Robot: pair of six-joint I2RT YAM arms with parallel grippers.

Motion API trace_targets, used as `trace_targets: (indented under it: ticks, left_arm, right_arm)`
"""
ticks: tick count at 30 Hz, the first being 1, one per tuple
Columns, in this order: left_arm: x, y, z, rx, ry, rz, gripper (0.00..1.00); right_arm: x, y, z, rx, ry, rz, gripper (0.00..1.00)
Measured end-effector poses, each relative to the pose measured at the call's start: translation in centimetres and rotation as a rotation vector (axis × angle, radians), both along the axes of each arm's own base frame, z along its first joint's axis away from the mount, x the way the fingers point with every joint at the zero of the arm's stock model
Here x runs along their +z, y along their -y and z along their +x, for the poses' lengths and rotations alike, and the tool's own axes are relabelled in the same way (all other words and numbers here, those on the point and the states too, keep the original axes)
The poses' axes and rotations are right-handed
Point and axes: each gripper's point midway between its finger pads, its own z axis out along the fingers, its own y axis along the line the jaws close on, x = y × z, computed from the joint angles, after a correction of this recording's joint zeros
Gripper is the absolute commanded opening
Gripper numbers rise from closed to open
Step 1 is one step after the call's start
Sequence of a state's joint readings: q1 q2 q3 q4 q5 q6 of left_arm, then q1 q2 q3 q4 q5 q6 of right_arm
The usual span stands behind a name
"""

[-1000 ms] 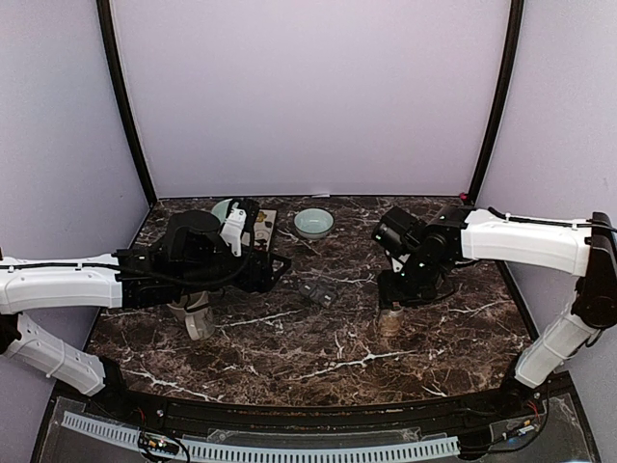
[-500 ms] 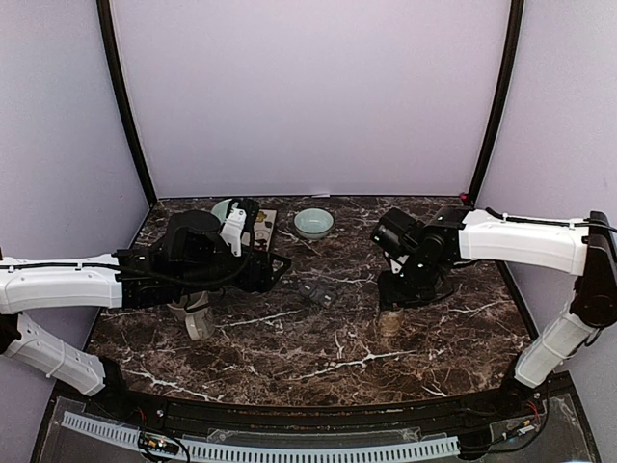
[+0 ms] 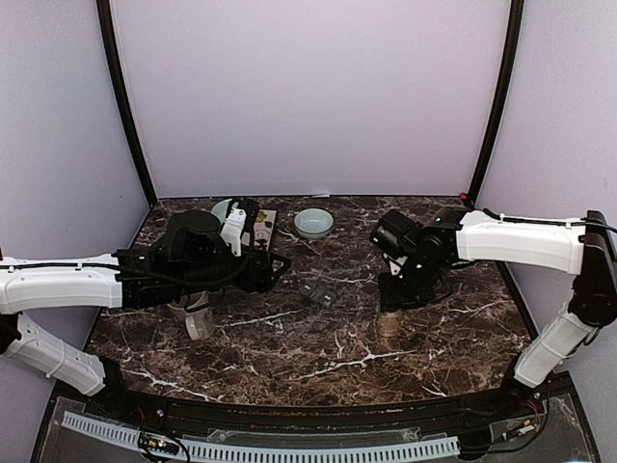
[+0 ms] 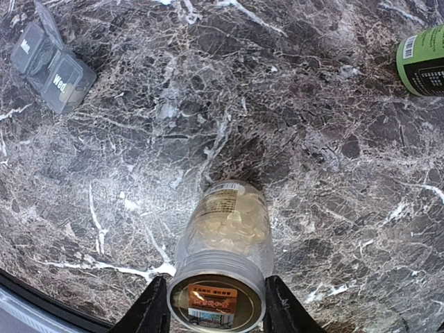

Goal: Sort the pills into containers
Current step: Pick up the pill bottle from the center of the board.

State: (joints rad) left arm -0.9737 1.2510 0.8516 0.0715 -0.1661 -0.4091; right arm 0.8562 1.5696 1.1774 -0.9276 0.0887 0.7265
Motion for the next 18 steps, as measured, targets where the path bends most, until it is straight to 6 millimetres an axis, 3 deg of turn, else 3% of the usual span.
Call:
trace_targets:
  ticks: [18]
  left_arm:
    - [-0.65, 0.15, 0.09, -0.001, -0.010, 0.014, 0.78]
  right_arm:
    - [-0.41, 0.27, 0.08, 0.008, 0.002, -0.005, 0.45]
